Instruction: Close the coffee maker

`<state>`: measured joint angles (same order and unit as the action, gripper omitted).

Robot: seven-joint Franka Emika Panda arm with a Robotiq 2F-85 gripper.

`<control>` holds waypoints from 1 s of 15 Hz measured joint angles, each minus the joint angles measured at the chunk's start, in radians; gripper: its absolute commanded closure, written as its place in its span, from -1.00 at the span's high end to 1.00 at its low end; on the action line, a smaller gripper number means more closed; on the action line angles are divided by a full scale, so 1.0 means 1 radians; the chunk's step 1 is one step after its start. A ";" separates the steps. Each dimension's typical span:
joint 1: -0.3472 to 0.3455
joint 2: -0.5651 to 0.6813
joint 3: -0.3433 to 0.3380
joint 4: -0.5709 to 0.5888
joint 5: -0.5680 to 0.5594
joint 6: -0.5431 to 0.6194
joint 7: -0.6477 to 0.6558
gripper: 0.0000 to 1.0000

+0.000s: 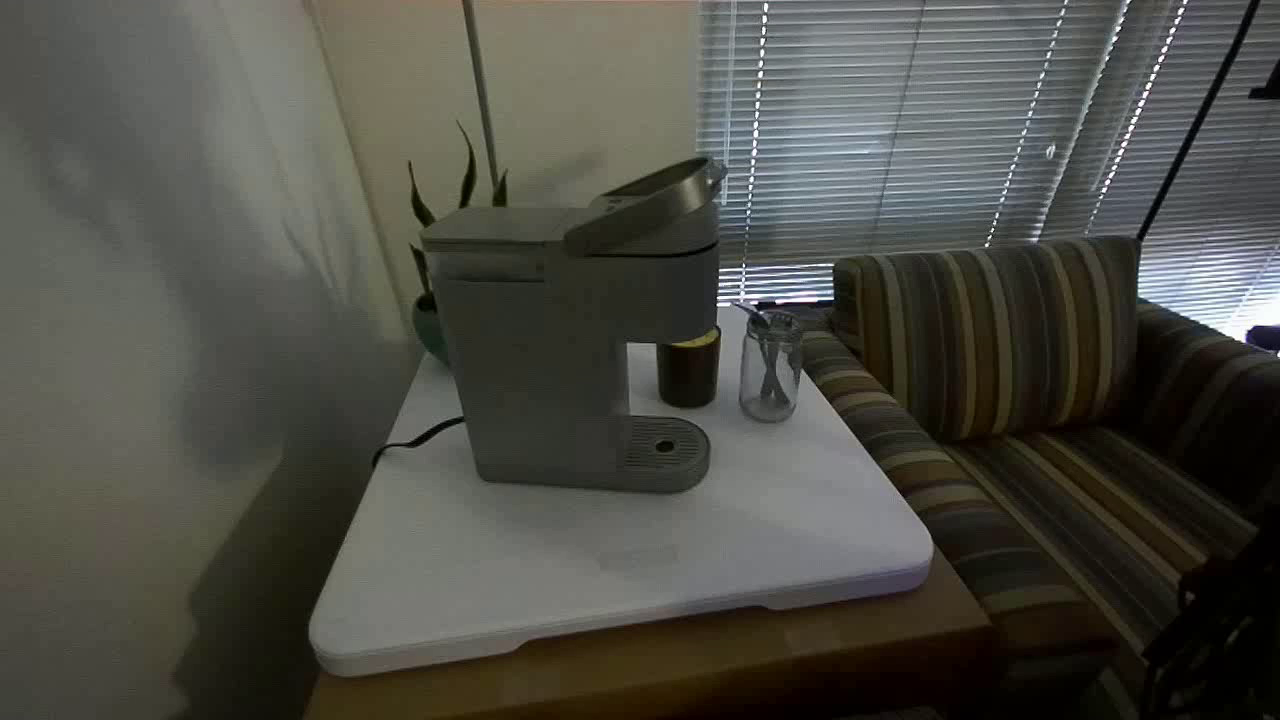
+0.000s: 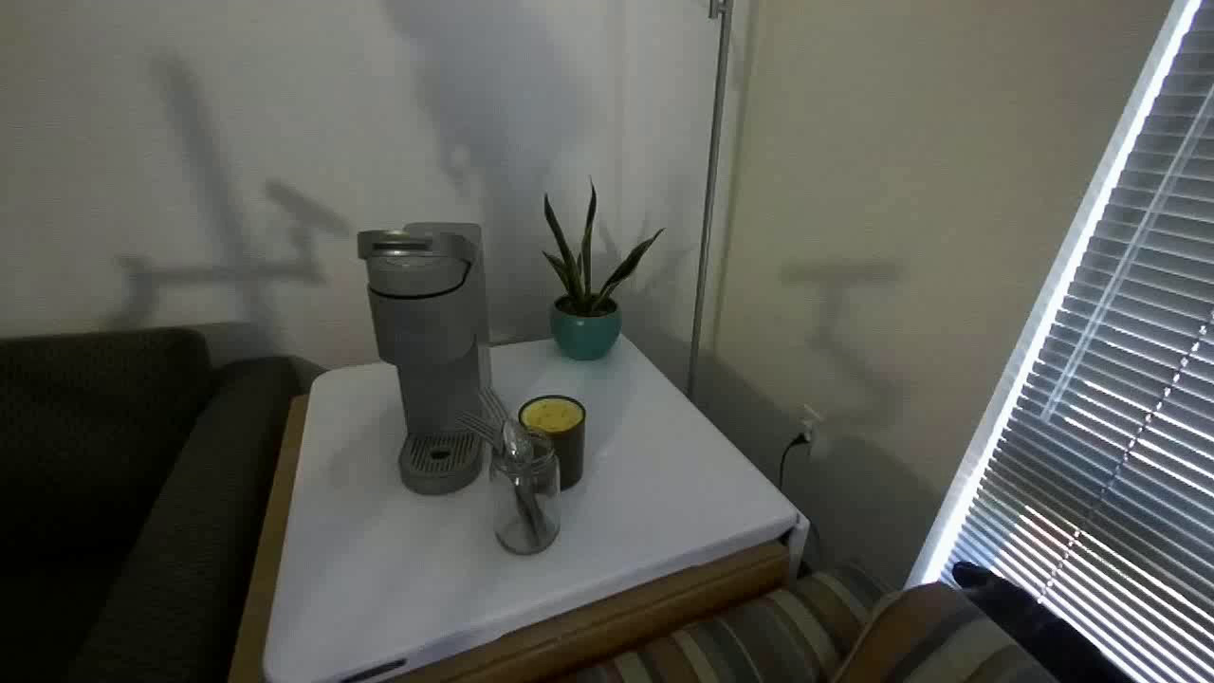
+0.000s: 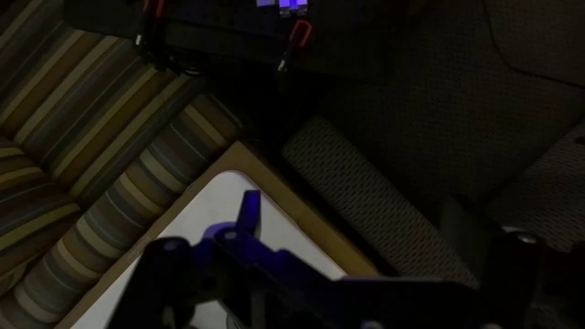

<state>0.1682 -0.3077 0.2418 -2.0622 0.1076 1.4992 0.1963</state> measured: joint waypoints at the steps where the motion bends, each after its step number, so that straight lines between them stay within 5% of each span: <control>1: 0.000 0.000 0.000 0.000 0.000 0.000 0.000 1.00; 15: -0.002 0.018 -0.019 -0.014 0.001 0.065 -0.001 1.00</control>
<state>0.1663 -0.2894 0.2232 -2.0766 0.1084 1.5644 0.1953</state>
